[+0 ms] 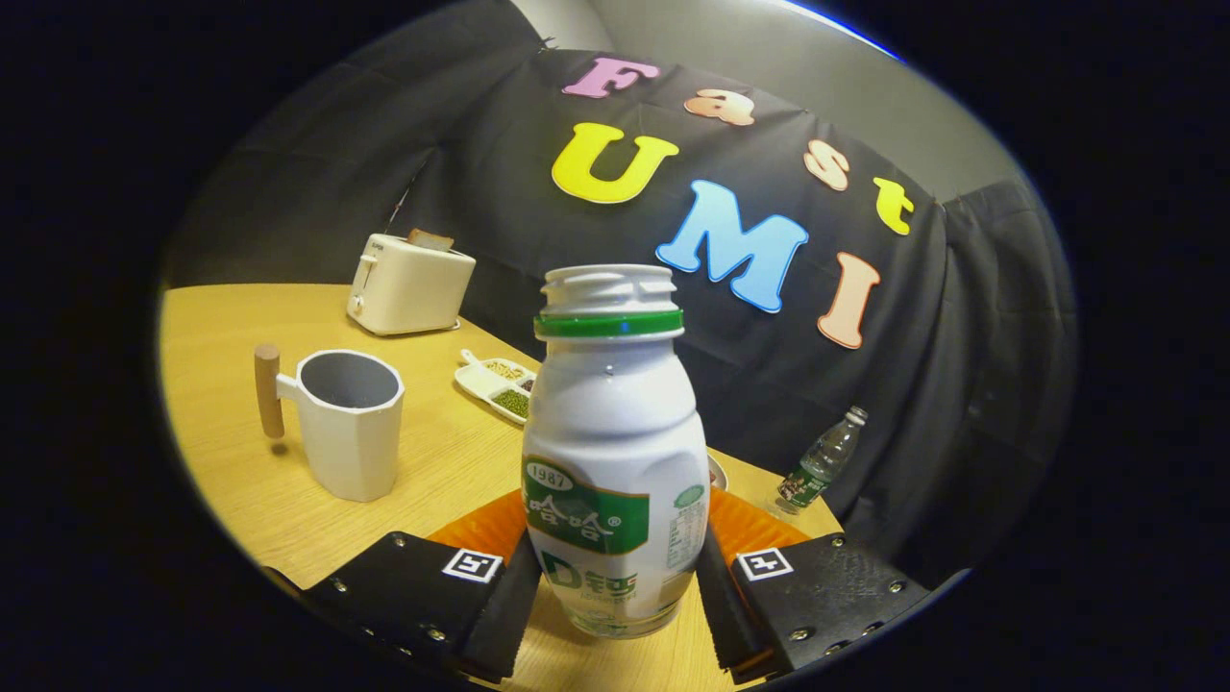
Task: Take the bottle from table, then pour the juice into the cup, finally place the bottle on the coaster
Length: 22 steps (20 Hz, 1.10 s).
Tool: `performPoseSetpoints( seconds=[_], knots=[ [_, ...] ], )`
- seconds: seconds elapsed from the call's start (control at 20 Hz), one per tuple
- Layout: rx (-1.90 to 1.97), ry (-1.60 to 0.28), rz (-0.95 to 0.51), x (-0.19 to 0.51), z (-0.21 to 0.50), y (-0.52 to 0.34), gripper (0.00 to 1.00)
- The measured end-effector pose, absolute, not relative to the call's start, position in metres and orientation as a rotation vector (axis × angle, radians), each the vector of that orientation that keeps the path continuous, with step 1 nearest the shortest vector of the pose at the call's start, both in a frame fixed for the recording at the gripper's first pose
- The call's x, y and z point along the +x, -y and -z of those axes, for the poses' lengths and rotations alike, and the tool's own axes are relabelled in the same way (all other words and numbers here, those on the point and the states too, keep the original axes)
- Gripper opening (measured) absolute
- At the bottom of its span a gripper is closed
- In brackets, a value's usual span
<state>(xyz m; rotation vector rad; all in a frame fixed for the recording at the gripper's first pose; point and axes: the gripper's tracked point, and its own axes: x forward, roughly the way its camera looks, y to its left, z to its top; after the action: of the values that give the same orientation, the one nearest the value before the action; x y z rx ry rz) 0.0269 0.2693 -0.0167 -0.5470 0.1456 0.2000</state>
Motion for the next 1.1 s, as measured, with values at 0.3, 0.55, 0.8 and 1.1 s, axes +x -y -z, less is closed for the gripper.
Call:
performPoseSetpoints(
  seconds=[0.3,0.55,0.8,1.1],
  knots=[
    [-0.668,-0.172,-0.229,0.035,0.026,-0.278,0.74],
    [-0.761,-0.165,-0.231,0.044,0.021,-0.282,0.74],
    [-0.856,-0.172,-0.251,0.05,0.024,-0.29,0.74],
    [-0.959,-0.16,-0.272,0.056,0.027,-0.305,0.74]
  ],
)
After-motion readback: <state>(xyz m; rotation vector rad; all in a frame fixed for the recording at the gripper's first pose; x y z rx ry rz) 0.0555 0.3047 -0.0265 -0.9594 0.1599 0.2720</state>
